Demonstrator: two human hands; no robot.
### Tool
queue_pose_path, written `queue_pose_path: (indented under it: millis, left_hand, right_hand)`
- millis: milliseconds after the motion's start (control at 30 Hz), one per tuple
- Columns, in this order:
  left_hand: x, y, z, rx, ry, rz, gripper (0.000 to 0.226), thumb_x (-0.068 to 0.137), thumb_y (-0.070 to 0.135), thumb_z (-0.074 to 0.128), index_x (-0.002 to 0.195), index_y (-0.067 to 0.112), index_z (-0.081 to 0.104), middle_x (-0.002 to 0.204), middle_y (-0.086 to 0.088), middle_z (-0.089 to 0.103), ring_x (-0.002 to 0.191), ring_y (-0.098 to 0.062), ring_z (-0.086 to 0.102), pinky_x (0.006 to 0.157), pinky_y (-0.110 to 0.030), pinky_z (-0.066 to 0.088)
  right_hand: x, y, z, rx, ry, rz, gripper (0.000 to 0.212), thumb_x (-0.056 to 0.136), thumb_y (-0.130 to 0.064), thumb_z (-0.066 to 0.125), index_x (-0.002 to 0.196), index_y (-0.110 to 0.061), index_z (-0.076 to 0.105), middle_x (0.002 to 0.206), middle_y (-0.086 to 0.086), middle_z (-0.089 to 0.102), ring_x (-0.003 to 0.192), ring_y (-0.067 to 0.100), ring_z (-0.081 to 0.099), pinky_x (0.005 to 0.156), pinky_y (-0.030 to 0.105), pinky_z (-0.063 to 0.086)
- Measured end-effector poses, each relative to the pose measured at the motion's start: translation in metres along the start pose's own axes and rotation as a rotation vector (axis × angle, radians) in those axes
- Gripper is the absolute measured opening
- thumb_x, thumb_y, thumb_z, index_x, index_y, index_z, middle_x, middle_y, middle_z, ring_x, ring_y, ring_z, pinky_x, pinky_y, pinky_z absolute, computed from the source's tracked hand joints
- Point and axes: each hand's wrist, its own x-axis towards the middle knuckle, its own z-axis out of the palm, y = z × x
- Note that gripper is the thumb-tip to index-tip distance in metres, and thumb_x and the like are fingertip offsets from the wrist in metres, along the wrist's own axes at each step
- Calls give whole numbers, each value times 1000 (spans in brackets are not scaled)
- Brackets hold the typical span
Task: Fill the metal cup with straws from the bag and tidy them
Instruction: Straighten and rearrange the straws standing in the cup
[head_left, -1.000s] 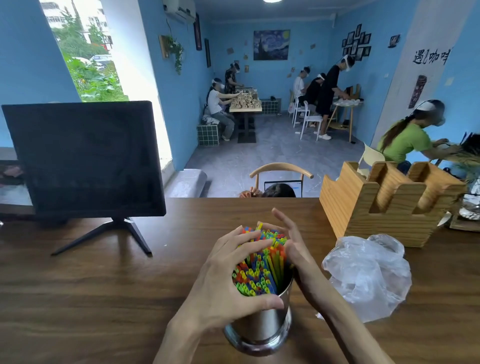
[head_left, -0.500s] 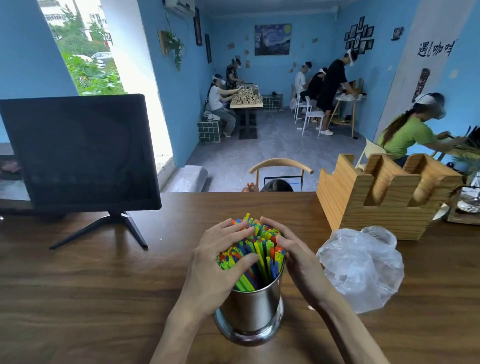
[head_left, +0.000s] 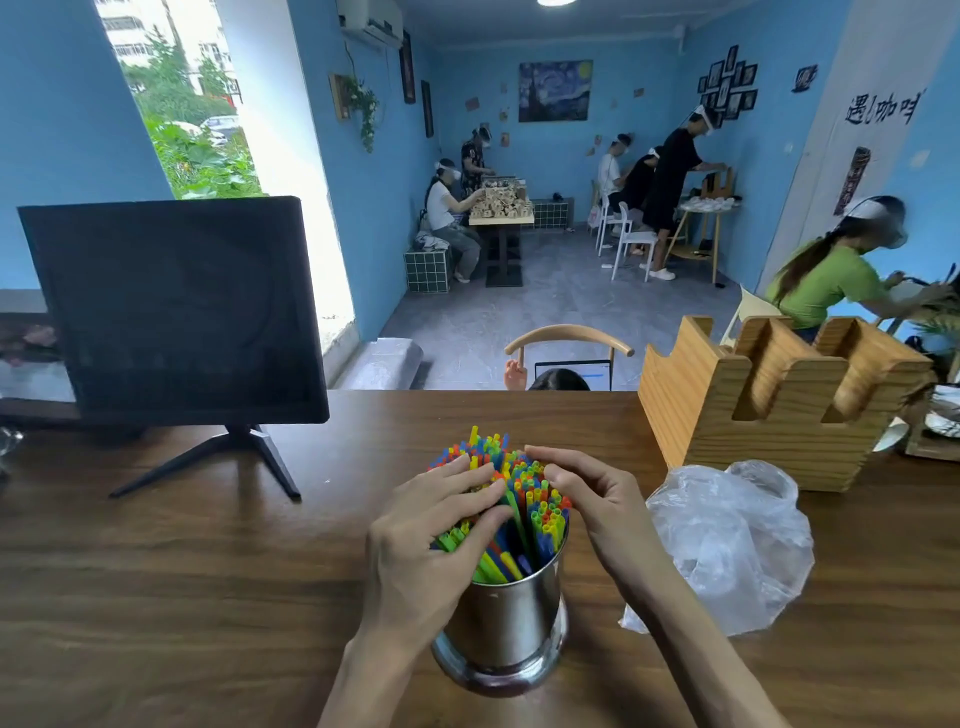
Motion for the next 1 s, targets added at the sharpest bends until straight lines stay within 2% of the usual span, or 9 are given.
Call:
queue_pose_path:
  millis: [133, 200, 267, 367, 467, 667, 767, 900, 1000]
  left_hand:
    - [4, 3, -2, 20, -58, -53, 21, 93, 36, 71, 110, 28, 79, 120, 17, 72, 121, -4, 64, 100, -42, 54]
    - [9, 6, -1, 63, -103, -64, 27, 100, 39, 58, 121, 32, 73, 132, 18, 65, 132, -6, 55, 107, -38, 47]
    - [12, 8, 2, 65, -159, -124, 36, 103, 41, 48, 134, 34, 65, 146, 15, 57, 144, -10, 44, 115, -38, 39]
    - [12, 8, 6, 82, -266, -205, 46, 102, 41, 39, 137, 26, 65, 149, 10, 56, 147, -12, 41, 120, -45, 36]
    - [12, 5, 5, 92, -312, -241, 48, 101, 40, 37, 136, 24, 66, 143, 14, 60, 146, -7, 41, 120, -44, 35]
    - [14, 10, 3, 71, -278, -291, 49, 98, 50, 41, 131, 28, 70, 140, 19, 62, 141, 0, 45, 117, -42, 40]
    - [17, 10, 2, 61, -291, -293, 49, 96, 53, 42, 129, 31, 70, 137, 21, 62, 138, 4, 46, 117, -41, 40]
    - [20, 12, 0, 36, -289, -282, 46, 97, 54, 41, 128, 34, 70, 137, 23, 61, 136, 3, 49, 114, -40, 43]
    - [18, 9, -5, 19, -280, -313, 51, 98, 63, 41, 139, 39, 59, 154, 23, 45, 145, 1, 38, 118, -38, 37]
  right_hand:
    - [0, -3, 3, -103, -7, -18, 30, 103, -8, 54, 116, -24, 76, 115, -10, 76, 111, 9, 69, 91, 21, 54]
    - [-1, -9, 7, -127, -24, -44, 27, 106, -23, 53, 123, -28, 72, 122, -12, 73, 117, 8, 66, 98, 26, 52]
    - [-3, -17, 13, -199, -57, -102, 38, 100, -46, 51, 133, -32, 65, 132, -18, 67, 126, 2, 59, 106, 23, 45]
    - [-8, -23, 24, -552, -163, -220, 58, 95, -61, 46, 145, -34, 54, 152, -24, 47, 143, -7, 35, 118, 18, 28]
    - [-12, -24, 32, -772, -175, -240, 62, 96, -62, 44, 151, -34, 47, 158, -23, 37, 148, -9, 21, 123, 20, 20]
    - [-15, -25, 26, -794, -118, -230, 45, 107, -40, 43, 150, -31, 49, 154, -19, 46, 146, -6, 30, 121, 21, 26]
    - [-15, -26, 22, -826, -128, -221, 44, 107, -34, 44, 151, -29, 48, 152, -17, 49, 145, -6, 31, 119, 16, 24]
    - [-14, -29, 14, -801, -179, -207, 48, 106, -47, 44, 151, -32, 46, 155, -21, 44, 144, -11, 29, 120, 16, 23]
    - [-14, -28, 5, -770, -225, -190, 58, 101, -63, 38, 153, -38, 43, 159, -29, 32, 146, -13, 21, 121, 17, 20]
